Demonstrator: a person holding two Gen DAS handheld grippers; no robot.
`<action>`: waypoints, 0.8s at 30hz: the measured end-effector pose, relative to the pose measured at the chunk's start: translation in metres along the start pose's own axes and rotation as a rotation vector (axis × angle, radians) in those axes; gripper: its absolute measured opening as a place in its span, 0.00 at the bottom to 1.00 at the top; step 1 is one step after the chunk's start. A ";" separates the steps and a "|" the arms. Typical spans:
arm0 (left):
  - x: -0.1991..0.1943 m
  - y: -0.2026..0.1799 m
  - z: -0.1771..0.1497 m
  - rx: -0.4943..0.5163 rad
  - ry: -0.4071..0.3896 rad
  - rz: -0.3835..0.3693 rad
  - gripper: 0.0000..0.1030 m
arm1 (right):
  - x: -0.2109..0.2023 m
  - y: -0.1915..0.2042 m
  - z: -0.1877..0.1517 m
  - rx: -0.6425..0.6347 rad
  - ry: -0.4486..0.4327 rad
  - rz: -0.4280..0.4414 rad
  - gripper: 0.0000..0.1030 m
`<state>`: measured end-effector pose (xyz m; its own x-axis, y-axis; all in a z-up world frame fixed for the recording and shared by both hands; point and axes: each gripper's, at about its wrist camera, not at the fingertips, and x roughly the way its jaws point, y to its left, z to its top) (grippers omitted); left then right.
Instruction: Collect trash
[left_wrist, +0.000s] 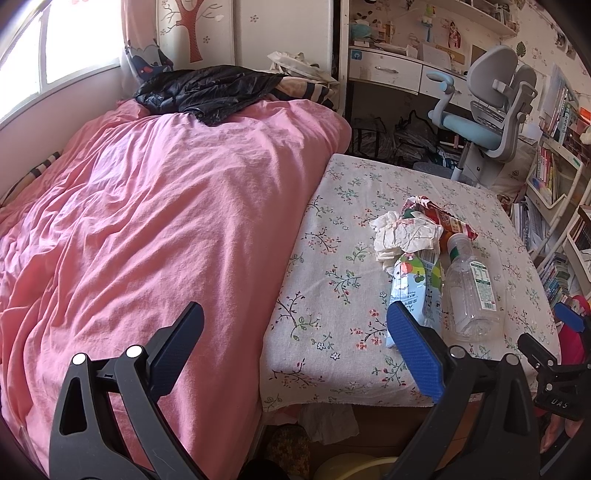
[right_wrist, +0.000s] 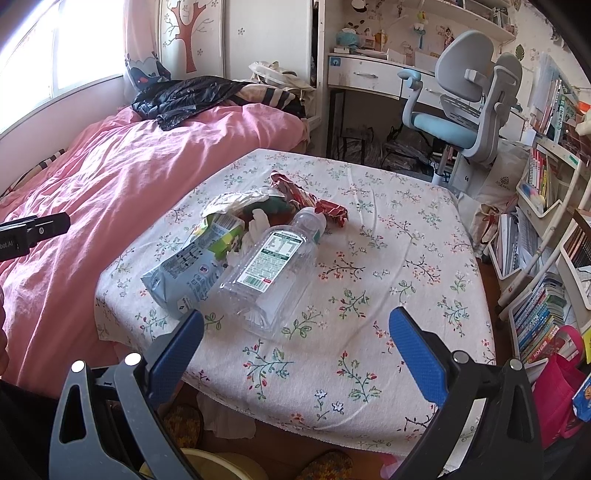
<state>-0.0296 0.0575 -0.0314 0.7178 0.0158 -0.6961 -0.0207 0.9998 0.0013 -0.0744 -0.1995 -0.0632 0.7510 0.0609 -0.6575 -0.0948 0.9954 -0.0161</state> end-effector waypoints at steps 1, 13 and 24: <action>0.000 0.000 0.000 0.000 0.001 0.001 0.93 | 0.000 0.000 0.000 0.000 -0.003 -0.001 0.94; 0.023 0.020 -0.005 -0.058 0.120 0.062 0.93 | 0.019 -0.008 -0.008 0.020 0.113 0.002 0.94; 0.032 -0.035 0.007 0.066 0.114 -0.076 0.93 | 0.049 -0.006 0.020 0.115 0.121 0.109 0.94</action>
<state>-0.0014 0.0230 -0.0484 0.6322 -0.0574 -0.7727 0.0792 0.9968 -0.0092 -0.0234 -0.2009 -0.0801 0.6561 0.1660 -0.7362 -0.0907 0.9858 0.1415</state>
